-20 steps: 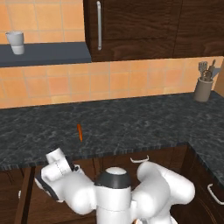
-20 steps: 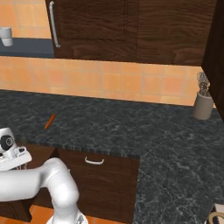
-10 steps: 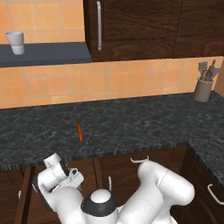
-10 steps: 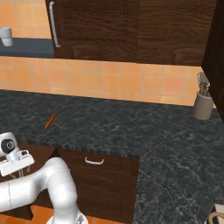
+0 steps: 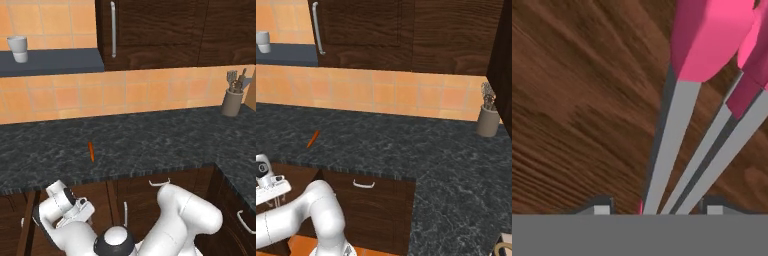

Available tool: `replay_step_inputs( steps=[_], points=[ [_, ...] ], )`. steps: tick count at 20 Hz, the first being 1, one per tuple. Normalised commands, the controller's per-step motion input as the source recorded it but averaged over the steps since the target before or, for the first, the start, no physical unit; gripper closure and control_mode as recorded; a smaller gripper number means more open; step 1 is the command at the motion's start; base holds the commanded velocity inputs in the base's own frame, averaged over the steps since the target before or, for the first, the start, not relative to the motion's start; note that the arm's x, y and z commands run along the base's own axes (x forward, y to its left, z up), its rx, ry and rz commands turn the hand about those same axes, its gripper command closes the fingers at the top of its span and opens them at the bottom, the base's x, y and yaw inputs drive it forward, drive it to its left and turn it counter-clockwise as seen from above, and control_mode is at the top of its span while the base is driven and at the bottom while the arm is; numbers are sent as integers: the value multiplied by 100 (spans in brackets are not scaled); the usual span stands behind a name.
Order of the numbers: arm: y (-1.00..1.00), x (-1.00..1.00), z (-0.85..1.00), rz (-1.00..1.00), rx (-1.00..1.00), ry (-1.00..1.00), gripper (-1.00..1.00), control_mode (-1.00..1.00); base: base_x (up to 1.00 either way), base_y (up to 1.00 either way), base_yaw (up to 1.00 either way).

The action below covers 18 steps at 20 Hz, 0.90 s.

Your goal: Pick the tongs from the drawer and place it on the counter.

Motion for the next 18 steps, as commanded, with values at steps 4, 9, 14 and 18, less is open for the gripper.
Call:
replay_step_inputs(
  steps=[4, 9, 14, 18],
  points=[
    [2, -78, -7, 0, 0, 0, 100, -100, 0, 0, 0],
    [4, -49, 49, 0, 0, -5, 100, -100, 0, 0, 0],
    [0, -2, 100, 0, 0, -27, 100, -100, 0, 0, 0],
    [0, 31, 100, 0, 0, -24, 100, -100, 0, 0, 0]
  ],
)
